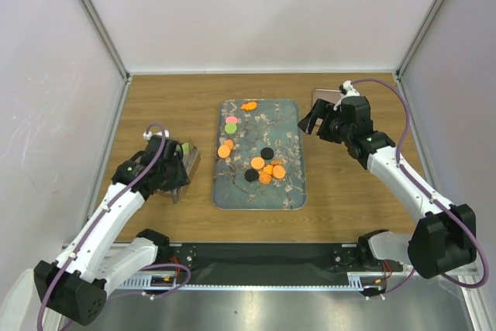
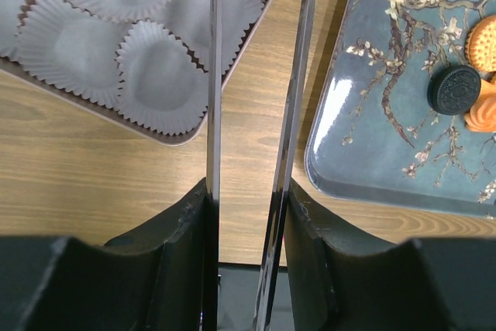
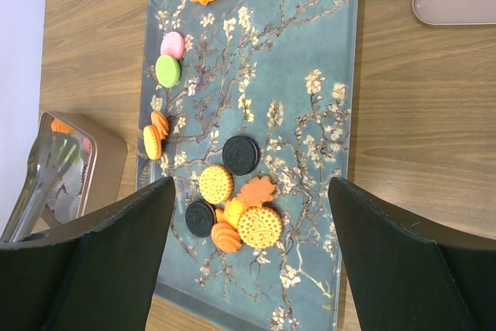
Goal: Pack the cookies
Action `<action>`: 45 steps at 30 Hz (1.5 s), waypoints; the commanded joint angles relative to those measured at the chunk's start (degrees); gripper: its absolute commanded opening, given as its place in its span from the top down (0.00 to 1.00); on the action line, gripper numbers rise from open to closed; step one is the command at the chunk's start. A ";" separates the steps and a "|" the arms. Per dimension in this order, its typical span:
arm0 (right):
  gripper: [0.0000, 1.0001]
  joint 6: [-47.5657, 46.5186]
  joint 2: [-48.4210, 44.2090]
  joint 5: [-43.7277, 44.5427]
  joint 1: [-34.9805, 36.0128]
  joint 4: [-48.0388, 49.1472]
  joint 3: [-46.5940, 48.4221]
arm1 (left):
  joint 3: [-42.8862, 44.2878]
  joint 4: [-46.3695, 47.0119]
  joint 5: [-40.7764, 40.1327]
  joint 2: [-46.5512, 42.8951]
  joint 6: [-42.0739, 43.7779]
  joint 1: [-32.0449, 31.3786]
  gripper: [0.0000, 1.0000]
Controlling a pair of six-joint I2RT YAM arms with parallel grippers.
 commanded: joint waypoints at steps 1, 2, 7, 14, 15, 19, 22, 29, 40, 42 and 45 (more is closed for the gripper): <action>0.13 -0.33 -0.36 -0.76 -0.20 1.17 1.16 | -0.35 3.61 1.15 0.76 -0.81 0.63 0.57; 0.13 -0.33 -0.36 -0.76 -0.20 1.17 1.16 | -0.44 3.79 0.54 0.94 -0.99 0.71 0.57; 0.13 -0.42 -0.53 -0.85 -0.11 1.08 1.07 | -1.05 4.23 0.53 0.77 -1.25 1.07 0.56; 0.13 -0.33 -0.53 -0.93 -0.20 1.17 1.07 | -1.14 4.40 0.80 0.68 -1.25 1.33 0.52; 0.13 -0.33 -0.53 -0.93 -0.20 1.26 1.16 | -1.14 4.49 0.97 0.77 -1.25 1.33 0.52; 0.13 -0.33 -0.44 -0.93 -0.20 1.26 1.07 | -1.06 4.58 1.23 0.59 -0.99 1.42 0.52; 0.13 -0.42 -0.36 -0.85 -0.12 1.17 1.07 | 0.61 4.06 1.15 1.03 0.33 1.42 0.53; 0.13 -0.33 -0.18 -0.50 -0.20 1.17 1.16 | 12.19 2.55 -0.78 5.23 4.02 0.72 0.53; 0.12 -0.86 -0.01 0.38 -0.12 0.91 1.25 | 23.46 9.75 -1.76 25.36 6.13 -8.95 0.50; 0.12 -0.77 -0.01 0.56 -0.11 0.99 1.25 | 24.17 10.64 -1.40 28.78 6.39 -9.48 0.50; 0.13 -0.69 0.26 0.56 -0.20 0.99 1.25 | 25.66 12.05 -0.52 31.87 7.01 -9.92 0.50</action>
